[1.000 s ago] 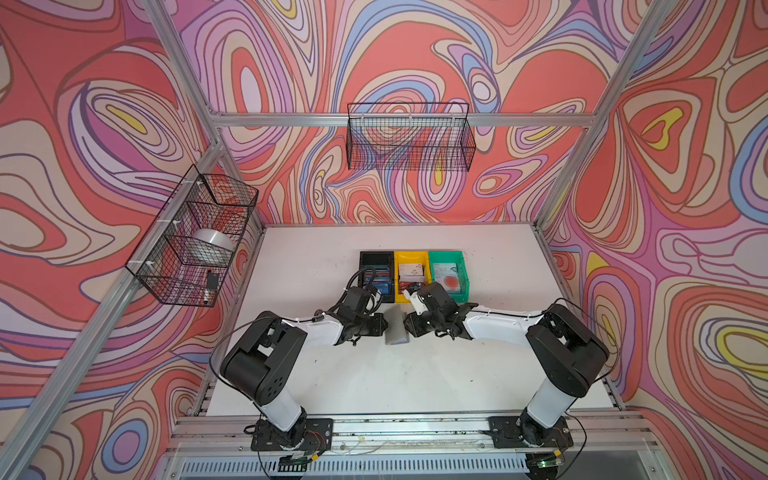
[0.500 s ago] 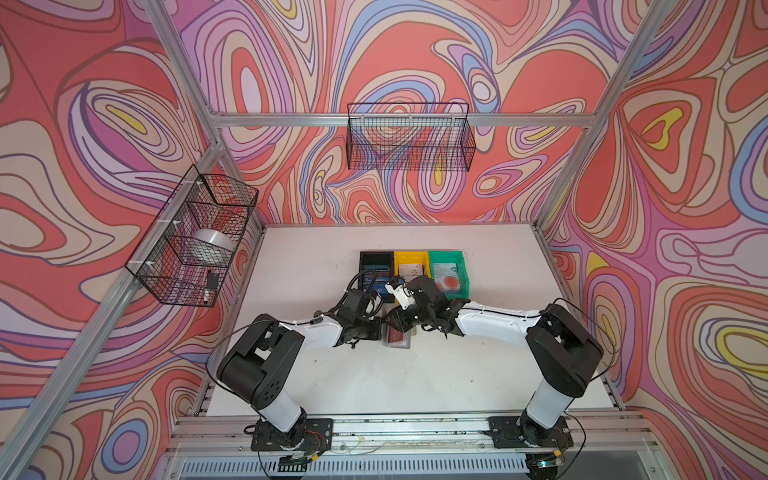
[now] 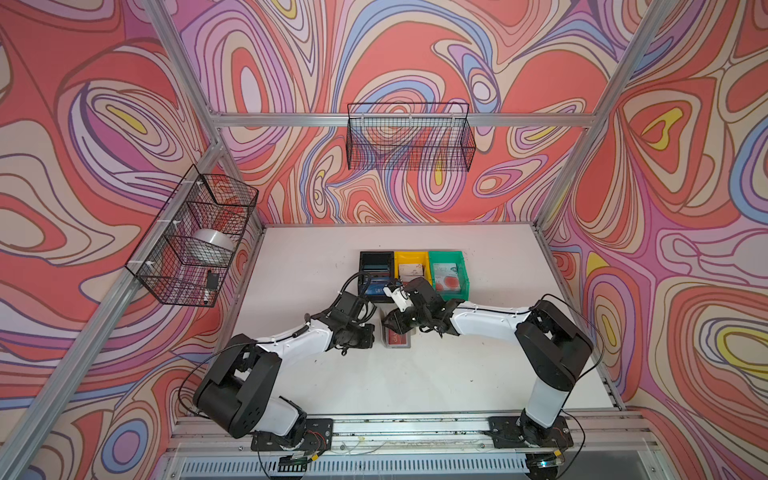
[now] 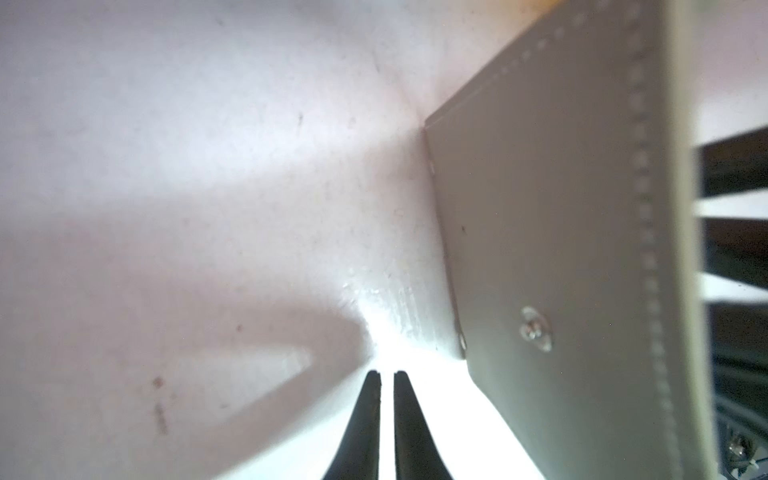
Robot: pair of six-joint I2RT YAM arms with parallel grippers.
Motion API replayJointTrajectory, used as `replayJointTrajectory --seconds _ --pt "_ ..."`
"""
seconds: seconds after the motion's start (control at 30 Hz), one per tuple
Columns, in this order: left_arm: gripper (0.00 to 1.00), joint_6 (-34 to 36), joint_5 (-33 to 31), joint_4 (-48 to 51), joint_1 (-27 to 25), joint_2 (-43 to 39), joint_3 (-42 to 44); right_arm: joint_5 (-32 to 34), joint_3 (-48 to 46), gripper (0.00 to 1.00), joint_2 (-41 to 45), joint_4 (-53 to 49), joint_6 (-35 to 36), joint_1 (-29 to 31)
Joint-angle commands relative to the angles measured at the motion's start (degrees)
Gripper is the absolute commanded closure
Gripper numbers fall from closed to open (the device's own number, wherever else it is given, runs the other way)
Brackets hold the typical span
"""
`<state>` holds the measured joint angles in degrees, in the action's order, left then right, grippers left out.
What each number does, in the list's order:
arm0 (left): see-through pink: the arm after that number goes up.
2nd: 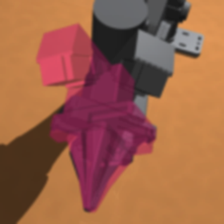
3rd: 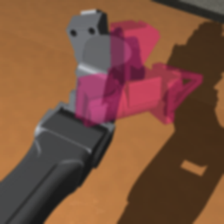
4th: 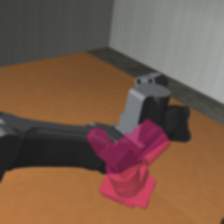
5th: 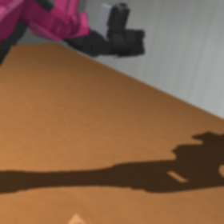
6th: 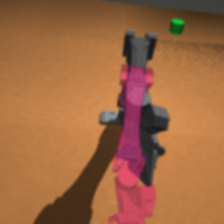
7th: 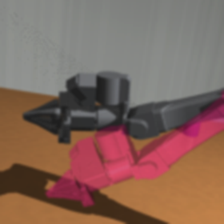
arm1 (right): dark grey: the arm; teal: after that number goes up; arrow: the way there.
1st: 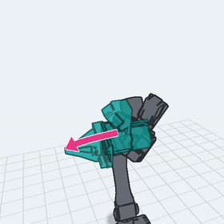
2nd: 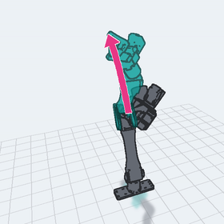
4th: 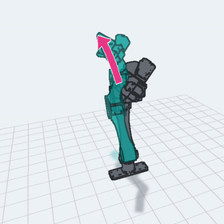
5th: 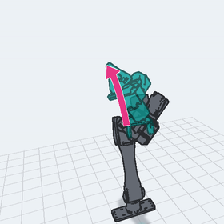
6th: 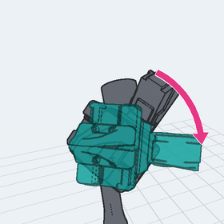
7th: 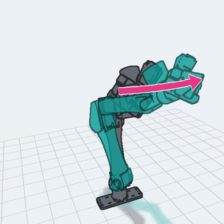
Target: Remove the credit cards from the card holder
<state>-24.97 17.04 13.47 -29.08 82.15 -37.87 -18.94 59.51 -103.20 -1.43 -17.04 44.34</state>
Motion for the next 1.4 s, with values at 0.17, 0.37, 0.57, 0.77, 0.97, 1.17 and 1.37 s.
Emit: replayJointTrajectory --seconds 0.17,0.37,0.57,0.77,0.97,1.17,1.37 --pt "0.9 -1.6 2.6 7.8 5.2 -5.8 -1.6 -1.4 3.5 0.71 -3.0 -1.4 0.3 1.1" --pt "0.89 -3.0 6.1 8.0 6.4 -8.5 -4.5 0.6 6.2 0.72 -5.2 -4.2 0.7 2.2" --pt "0.89 -3.4 8.7 7.8 6.5 -8.3 -7.0 4.2 5.4 0.72 -3.9 -5.7 0.3 2.4" --pt "0.88 -4.4 9.6 6.9 6.6 -7.9 -7.2 7.8 2.6 0.73 -0.8 -7.0 -0.1 2.3" --pt "0.88 -6.6 11.3 3.5 6.5 -4.2 -8.4 9.0 0.9 0.73 0.6 -7.4 -0.3 2.4" --pt "0.88 -6.8 11.2 3.2 6.5 -3.6 -8.6 8.3 1.4 0.73 -0.1 -7.5 -0.1 2.3" --pt "0.88 -6.4 11.4 5.0 6.5 -5.2 -11.3 7.6 2.1 0.71 -1.0 -7.5 -0.4 2.4"
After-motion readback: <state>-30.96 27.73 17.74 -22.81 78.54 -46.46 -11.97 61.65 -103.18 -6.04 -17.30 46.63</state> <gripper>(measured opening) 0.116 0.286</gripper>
